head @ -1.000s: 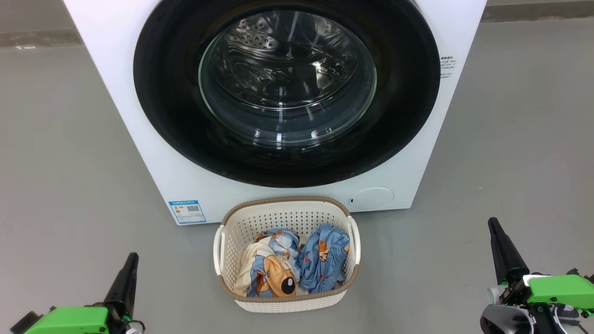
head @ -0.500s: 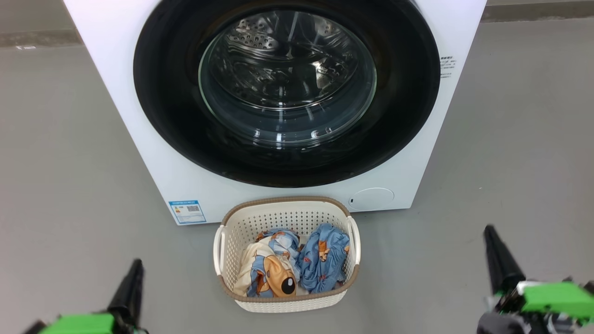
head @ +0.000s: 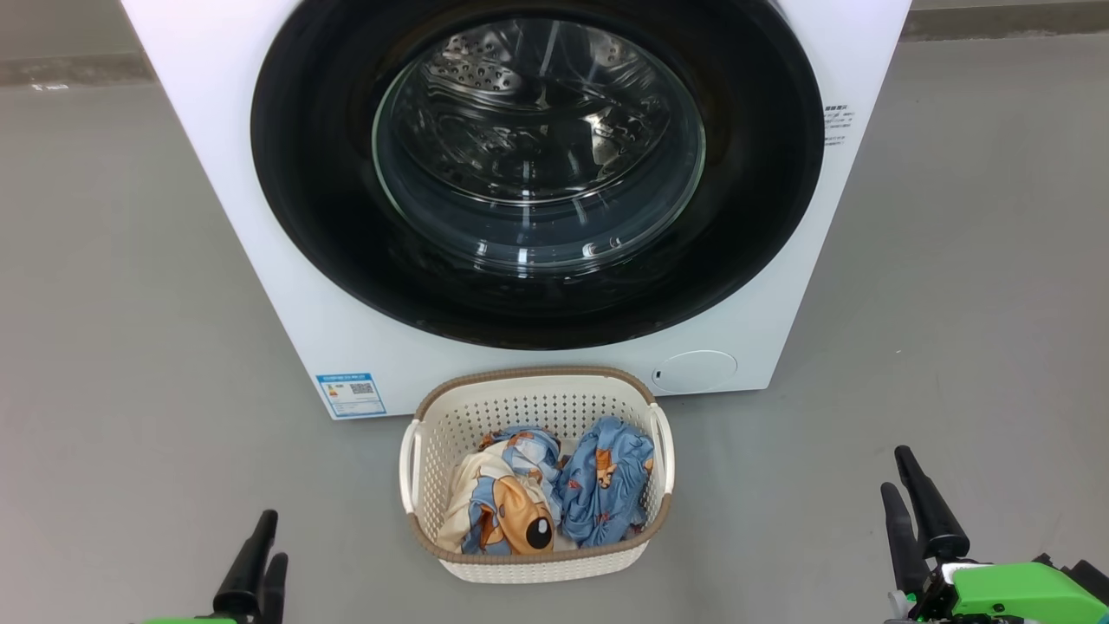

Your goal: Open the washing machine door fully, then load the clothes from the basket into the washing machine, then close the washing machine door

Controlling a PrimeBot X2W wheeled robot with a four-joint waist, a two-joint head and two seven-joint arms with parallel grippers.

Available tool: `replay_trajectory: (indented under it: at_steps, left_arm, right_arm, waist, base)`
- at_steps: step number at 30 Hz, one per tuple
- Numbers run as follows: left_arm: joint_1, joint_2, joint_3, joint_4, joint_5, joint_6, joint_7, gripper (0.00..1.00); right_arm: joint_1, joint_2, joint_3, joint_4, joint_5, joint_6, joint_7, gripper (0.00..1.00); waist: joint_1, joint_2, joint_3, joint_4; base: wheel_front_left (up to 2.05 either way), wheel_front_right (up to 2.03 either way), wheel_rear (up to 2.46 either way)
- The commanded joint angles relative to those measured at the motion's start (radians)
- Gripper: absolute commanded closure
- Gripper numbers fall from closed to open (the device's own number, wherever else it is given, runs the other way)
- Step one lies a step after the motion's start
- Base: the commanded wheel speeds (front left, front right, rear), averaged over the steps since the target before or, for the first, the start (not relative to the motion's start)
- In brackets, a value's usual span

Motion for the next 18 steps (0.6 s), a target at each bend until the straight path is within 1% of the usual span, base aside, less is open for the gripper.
replay_trajectory:
  at_steps: [1,5,12,18]
  left_arm:
    - [-0.023,0.016,0.006,-0.032,0.018,-0.011,-0.007,0.0]
    - [-0.023,0.016,0.008,-0.038,0.058,-0.015,-0.017,0.0]
    - [-0.021,0.017,0.013,-0.052,0.154,-0.021,-0.035,0.0]
    - [-0.017,0.021,0.005,-0.061,0.251,-0.027,-0.05,0.0]
  right_arm:
    - [-0.022,-0.01,-0.015,-0.025,-0.02,0.0,0.0,0.0]
    - [-0.022,-0.004,-0.022,-0.026,-0.07,0.0,-0.001,0.0]
    - [-0.024,0.001,-0.032,-0.028,-0.189,0.0,-0.001,0.0]
    - [-0.024,0.006,-0.039,-0.033,-0.3,0.0,-0.001,0.0]
  waist:
    - [0.0,0.0001,0.0,0.0]
    - [0.0,0.0005,0.0,0.001]
    - [0.0,-0.0011,0.002,0.001]
    - [0.0,-0.0011,0.003,0.002]
  base:
    - [0.0,0.0,0.0]
    - [0.0,0.0,0.0]
    - [0.0,0.0,0.0]
    - [0.0,0.0,0.0]
